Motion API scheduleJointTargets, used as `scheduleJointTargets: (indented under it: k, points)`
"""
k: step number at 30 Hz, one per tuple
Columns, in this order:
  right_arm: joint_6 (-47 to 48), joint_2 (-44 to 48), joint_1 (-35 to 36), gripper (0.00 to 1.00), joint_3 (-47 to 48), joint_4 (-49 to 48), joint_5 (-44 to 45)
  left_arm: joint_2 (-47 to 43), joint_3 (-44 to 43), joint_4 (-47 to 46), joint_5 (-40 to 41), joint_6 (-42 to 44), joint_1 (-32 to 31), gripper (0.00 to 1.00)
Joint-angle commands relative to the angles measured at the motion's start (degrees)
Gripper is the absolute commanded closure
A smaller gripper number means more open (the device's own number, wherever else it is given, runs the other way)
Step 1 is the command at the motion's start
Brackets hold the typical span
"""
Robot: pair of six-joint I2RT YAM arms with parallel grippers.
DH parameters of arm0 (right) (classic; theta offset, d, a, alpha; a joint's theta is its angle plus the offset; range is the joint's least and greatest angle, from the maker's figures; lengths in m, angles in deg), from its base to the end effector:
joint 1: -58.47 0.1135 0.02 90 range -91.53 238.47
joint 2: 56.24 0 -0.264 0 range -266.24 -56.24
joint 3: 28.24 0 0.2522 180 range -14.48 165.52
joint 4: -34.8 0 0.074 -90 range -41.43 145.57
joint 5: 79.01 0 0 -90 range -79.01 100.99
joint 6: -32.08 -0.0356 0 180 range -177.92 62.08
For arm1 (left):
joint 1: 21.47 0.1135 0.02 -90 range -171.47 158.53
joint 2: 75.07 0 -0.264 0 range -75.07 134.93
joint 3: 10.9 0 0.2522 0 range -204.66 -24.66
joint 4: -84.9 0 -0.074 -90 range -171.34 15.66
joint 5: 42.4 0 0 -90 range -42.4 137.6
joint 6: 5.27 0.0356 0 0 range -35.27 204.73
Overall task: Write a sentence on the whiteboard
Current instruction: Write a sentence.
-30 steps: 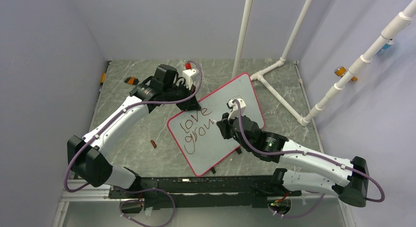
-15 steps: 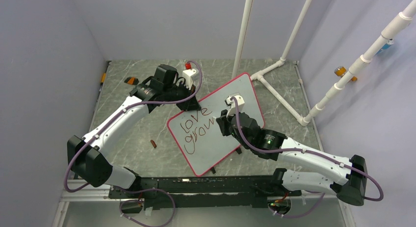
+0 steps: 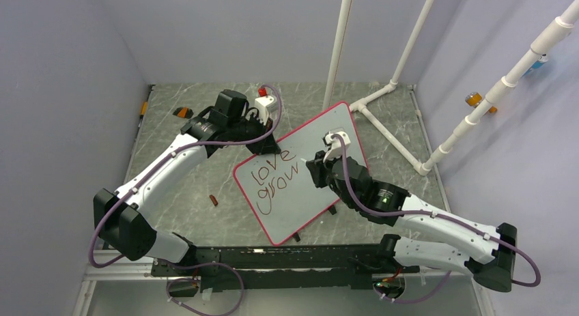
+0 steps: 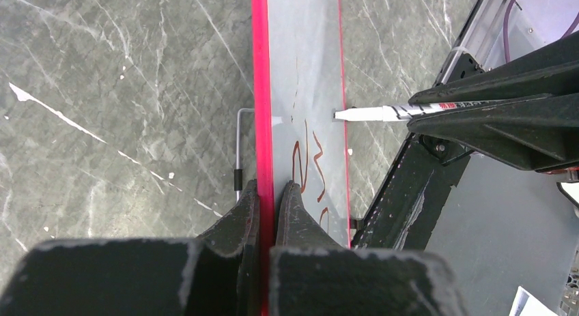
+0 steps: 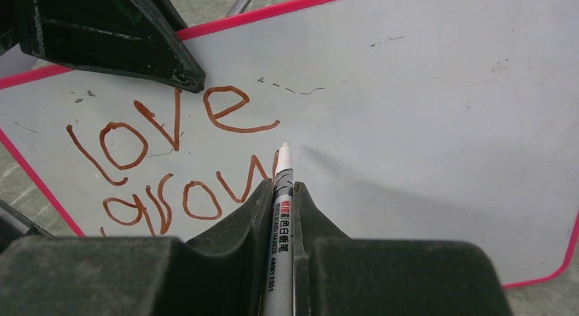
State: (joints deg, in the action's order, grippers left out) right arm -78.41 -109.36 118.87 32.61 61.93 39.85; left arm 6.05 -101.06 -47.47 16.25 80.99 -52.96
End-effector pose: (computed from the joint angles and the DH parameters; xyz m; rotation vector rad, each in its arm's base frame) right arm 0.1190 0.1747 0.3237 -0.3171 1.8687 0.4913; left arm 0.2546 -0.1777 0.3488 0.8440 2.1352 -0.9400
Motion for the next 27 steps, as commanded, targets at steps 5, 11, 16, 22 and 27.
scheduleJointTargets:
  k: [5,11,16,22,27]
  points:
    - [0.02,0.53,-0.88,1.00,1.13,0.36,3.82,-1.29,0.25,-2.35,10.34,9.20,-0.21,1.00]
    - [-0.41,-0.34,-1.89,1.00,1.18,0.25,5.11,-1.22,0.15,-2.25,10.47,9.25,-0.34,1.00]
    - [-0.22,-1.53,-2.64,1.00,1.38,-0.52,4.49,-1.10,0.09,-2.15,10.48,9.28,-0.42,1.00]
    - [0.33,-3.11,-2.91,1.00,1.60,-1.52,2.64,-1.16,0.11,-2.10,10.52,9.30,-0.54,1.00]
    - [1.10,-3.64,-2.92,1.00,1.10,-2.44,0.08,-1.23,0.07,-2.07,10.61,9.43,-0.71,1.00]
